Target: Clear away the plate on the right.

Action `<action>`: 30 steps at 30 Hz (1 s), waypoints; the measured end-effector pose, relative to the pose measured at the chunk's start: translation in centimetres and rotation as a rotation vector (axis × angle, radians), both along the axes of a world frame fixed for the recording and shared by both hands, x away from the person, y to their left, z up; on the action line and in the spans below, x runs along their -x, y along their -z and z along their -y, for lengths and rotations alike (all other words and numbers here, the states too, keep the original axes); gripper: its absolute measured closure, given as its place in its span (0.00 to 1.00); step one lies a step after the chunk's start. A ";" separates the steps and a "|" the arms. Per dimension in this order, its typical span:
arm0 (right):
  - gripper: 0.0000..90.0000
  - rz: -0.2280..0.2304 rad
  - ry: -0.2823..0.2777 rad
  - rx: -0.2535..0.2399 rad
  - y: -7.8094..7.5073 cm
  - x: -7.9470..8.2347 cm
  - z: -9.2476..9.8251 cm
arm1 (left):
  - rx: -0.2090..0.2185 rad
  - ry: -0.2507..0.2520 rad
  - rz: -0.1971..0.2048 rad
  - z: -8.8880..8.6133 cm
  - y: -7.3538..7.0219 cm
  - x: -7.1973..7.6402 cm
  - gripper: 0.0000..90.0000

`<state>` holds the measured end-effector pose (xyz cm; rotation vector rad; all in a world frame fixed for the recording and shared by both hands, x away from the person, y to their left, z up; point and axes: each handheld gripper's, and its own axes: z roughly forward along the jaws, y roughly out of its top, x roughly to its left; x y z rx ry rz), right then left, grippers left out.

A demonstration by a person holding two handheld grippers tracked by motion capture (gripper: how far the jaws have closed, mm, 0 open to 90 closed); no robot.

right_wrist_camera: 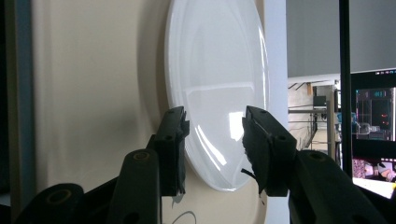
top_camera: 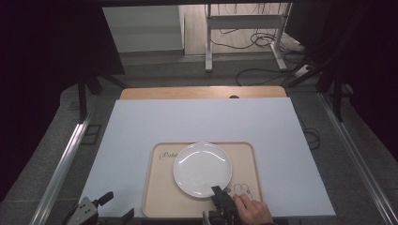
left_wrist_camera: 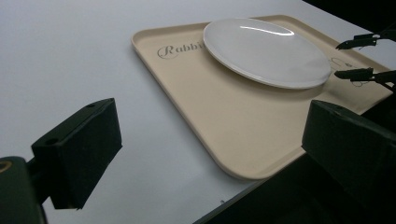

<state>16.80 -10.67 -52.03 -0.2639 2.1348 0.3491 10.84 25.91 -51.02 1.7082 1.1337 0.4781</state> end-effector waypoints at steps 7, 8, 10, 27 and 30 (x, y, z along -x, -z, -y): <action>0.61 -0.010 0.021 -0.032 -0.3 -0.3 0.5 | 0.000 0.000 0.001 0.0 0.0 0.0 0.05; 0.61 -0.011 0.024 -0.036 -0.3 -0.3 0.5 | 0.000 0.000 0.001 0.0 0.0 0.0 0.05; 0.60 -0.010 0.029 -0.045 -0.4 -0.4 0.7 | 0.000 0.000 0.001 0.0 0.0 0.0 0.05; 0.50 -0.078 0.101 -0.127 -1.2 -1.4 2.0 | 0.002 -0.001 0.002 0.0 0.0 0.0 0.05; 0.48 -0.093 0.107 -0.140 -1.3 -1.5 2.2 | 0.003 -0.001 0.002 0.0 0.0 0.0 0.05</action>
